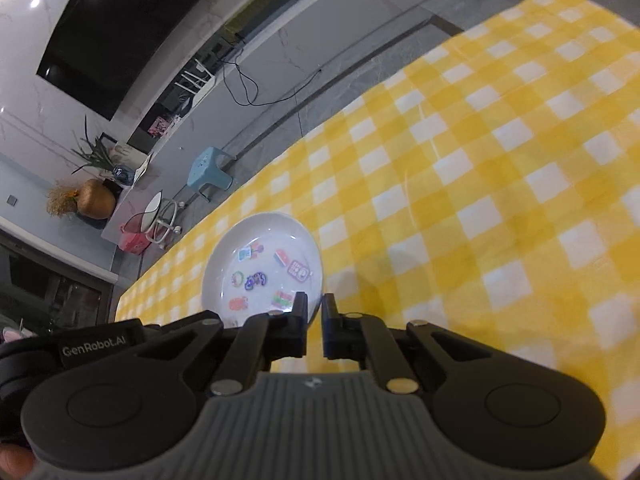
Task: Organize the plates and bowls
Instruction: 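Close the left tool on the small sticker plate rim while the right tool grips it too, then carry the small sticker plate with both tools and lower it onto the glass plate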
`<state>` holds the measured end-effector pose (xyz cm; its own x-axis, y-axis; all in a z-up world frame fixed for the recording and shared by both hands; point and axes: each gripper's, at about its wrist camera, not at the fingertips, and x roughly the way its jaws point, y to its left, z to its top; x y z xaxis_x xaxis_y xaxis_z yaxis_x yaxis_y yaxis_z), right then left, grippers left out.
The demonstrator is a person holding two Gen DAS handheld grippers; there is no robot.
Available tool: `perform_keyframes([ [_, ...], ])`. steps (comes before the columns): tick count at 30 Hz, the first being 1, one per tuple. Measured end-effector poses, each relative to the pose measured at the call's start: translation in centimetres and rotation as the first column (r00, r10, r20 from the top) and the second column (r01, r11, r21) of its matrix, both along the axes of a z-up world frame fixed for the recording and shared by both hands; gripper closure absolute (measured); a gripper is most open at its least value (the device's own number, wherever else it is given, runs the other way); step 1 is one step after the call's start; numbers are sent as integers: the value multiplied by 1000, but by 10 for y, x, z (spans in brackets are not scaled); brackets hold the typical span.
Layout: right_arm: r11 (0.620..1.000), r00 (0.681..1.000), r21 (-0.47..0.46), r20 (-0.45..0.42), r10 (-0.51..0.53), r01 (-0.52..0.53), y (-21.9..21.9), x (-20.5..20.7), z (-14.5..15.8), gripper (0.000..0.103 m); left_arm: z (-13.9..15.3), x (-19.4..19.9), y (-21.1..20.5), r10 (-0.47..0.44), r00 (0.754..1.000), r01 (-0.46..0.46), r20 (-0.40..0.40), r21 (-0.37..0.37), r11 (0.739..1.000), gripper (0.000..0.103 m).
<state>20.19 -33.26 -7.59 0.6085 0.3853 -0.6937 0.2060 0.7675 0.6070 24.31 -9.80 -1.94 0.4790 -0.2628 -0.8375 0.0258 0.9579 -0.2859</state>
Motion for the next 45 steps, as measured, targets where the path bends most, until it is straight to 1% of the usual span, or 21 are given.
perform_keyframes([
  [4, 1000, 1000, -13, -3, -5, 5, -6, -38, 12, 98, 12, -35, -5, 3, 999, -2, 32, -34, 999, 99],
  [6, 1000, 1000, -12, -6, -10, 10, -10, -61, 14, 98, 12, -54, -7, -1, 999, 2, 38, -50, 999, 98],
  [10, 1000, 1000, -13, -17, -17, 16, -20, -109, 16, 98, 2, -95, -8, 3, 1000, -1, 20, -93, 996, 99],
  [13, 999, 999, -32, -30, -20, 19, -24, -142, 15, 98, -10, -123, -4, 17, 1000, -19, -17, -159, 987, 99],
  [16, 1000, 999, -27, -47, -14, 13, -27, -170, 11, 98, -19, -145, -4, 25, 999, -30, -28, -175, 984, 99],
  [19, 999, 998, -36, -54, -12, 10, -25, -188, 8, 98, -26, -159, -2, 38, 998, -45, -40, -190, 981, 99],
  [21, 999, 999, -42, -53, 4, -6, -22, -195, 7, 98, -31, -171, 0, 56, 998, -63, -43, -190, 980, 98],
  [23, 998, 998, -65, -59, 16, -20, -17, -197, 6, 98, -37, -177, 5, 72, 995, -84, -63, -205, 975, 98],
  [25, 998, 998, -64, -66, 24, -28, -16, -199, 1, 98, -43, -181, 8, 87, 993, -102, -80, -213, 972, 98],
  [30, 1000, 994, -7, -109, 15, -16, -26, -196, -13, 98, -59, -186, 9, 105, 988, -131, -117, -241, 962, 98],
  [32, 1000, 992, 0, -125, 7, -7, -28, -194, -17, 98, -65, -185, 7, 109, 985, -140, -137, -243, 960, 98],
  [37, 994, 989, -109, -149, -23, 7, -22, -189, -20, 98, -75, -182, -3, 97, 986, -128, -136, -243, 962, 98],
  [45, 985, 982, -170, -188, -24, -9, -16, -181, -27, 98, -83, -183, -5, 84, 987, -113, -134, -226, 968, 98],
])
